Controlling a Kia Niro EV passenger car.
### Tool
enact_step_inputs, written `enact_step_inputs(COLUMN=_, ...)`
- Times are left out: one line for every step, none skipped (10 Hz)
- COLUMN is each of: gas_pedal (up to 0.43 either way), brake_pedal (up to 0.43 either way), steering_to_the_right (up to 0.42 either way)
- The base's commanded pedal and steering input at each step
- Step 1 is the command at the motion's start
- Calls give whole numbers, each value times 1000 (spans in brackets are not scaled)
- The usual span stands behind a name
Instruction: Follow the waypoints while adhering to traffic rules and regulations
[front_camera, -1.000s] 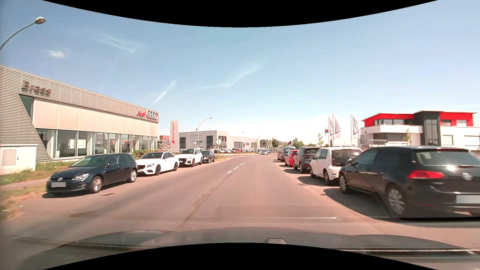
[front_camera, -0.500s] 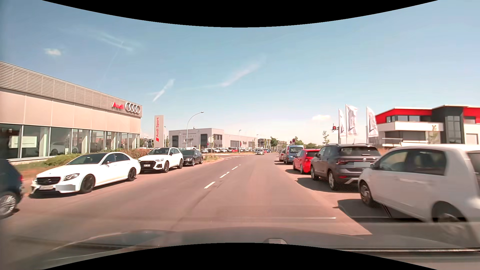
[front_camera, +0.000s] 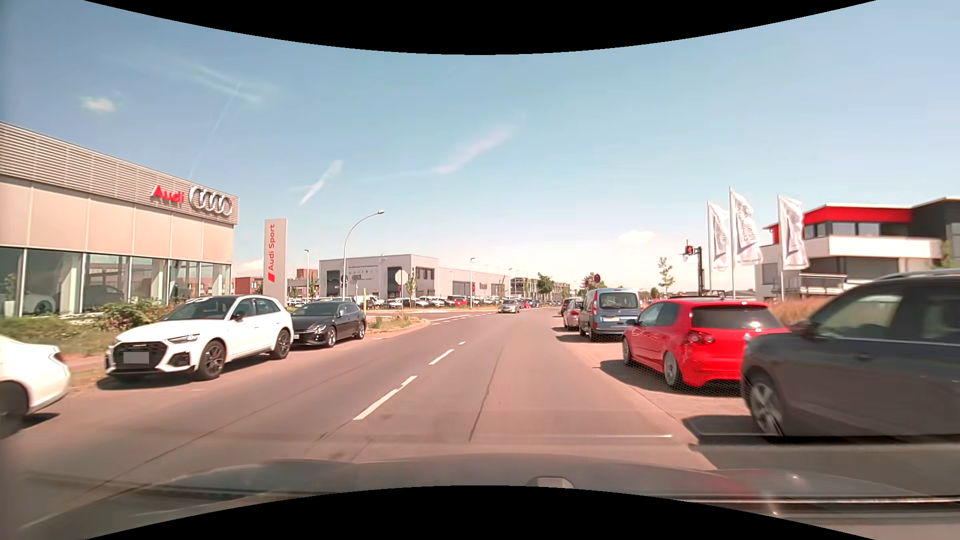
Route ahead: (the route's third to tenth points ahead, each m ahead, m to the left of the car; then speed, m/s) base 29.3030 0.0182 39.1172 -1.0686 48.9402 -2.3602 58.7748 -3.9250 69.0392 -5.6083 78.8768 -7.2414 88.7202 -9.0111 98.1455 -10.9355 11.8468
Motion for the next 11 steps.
enact_step_inputs(gas_pedal=0, brake_pedal=0, steering_to_the_right=6)
enact_step_inputs(gas_pedal=0, brake_pedal=0, steering_to_the_right=7)
enact_step_inputs(gas_pedal=0, brake_pedal=0, steering_to_the_right=8)
enact_step_inputs(gas_pedal=0, brake_pedal=0, steering_to_the_right=8)
enact_step_inputs(gas_pedal=0, brake_pedal=0, steering_to_the_right=8)
enact_step_inputs(gas_pedal=0, brake_pedal=0, steering_to_the_right=8)
enact_step_inputs(gas_pedal=0, brake_pedal=0, steering_to_the_right=8)
enact_step_inputs(gas_pedal=0, brake_pedal=0, steering_to_the_right=8)
enact_step_inputs(gas_pedal=0, brake_pedal=0, steering_to_the_right=8)
enact_step_inputs(gas_pedal=0, brake_pedal=0, steering_to_the_right=8)
enact_step_inputs(gas_pedal=0, brake_pedal=0, steering_to_the_right=8)
